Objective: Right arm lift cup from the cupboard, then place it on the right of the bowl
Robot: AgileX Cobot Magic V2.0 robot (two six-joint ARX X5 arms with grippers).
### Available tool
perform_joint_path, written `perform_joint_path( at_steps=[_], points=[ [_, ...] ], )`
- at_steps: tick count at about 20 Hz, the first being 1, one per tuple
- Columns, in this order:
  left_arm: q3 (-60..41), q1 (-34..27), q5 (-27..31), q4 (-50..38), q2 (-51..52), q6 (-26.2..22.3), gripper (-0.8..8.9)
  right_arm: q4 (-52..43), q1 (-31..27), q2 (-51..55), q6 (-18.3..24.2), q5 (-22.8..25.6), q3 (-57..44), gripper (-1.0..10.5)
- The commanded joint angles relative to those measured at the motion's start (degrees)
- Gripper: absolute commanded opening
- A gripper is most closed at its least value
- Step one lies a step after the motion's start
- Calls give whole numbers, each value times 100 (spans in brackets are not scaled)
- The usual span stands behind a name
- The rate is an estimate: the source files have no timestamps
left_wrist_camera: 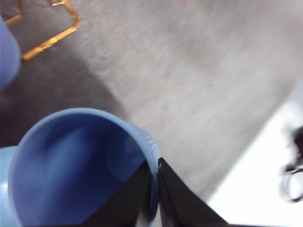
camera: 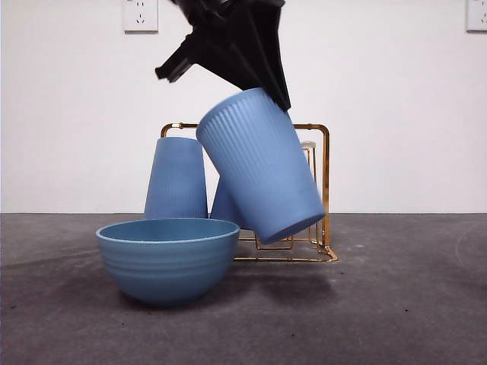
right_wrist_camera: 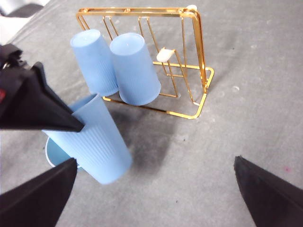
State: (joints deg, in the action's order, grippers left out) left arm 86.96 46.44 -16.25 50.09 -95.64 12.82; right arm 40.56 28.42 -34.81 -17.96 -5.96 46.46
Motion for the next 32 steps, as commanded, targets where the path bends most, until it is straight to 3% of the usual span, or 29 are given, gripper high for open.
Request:
perform_joint_path(
  at_steps=[1,17,29,30,32],
  points=[
    [326,229,282,105,-326,-455,17,-22,22,-26,37,2,94,542],
    [1001,1445,2776,-15,-1532,-1746,16,-24,22,-28,35,2,94,543],
    [1001,1475,2841,17,-1718,-1818,34,-22,22,-28,39,4,94,542],
    [1001,1475,2841,11,-1718,-1816,48,-20,22,-28,39,4,94,543],
    [1012,1475,2844,11,-1718,-1816,195,-13,22,-26,39,4,94,542]
  ],
)
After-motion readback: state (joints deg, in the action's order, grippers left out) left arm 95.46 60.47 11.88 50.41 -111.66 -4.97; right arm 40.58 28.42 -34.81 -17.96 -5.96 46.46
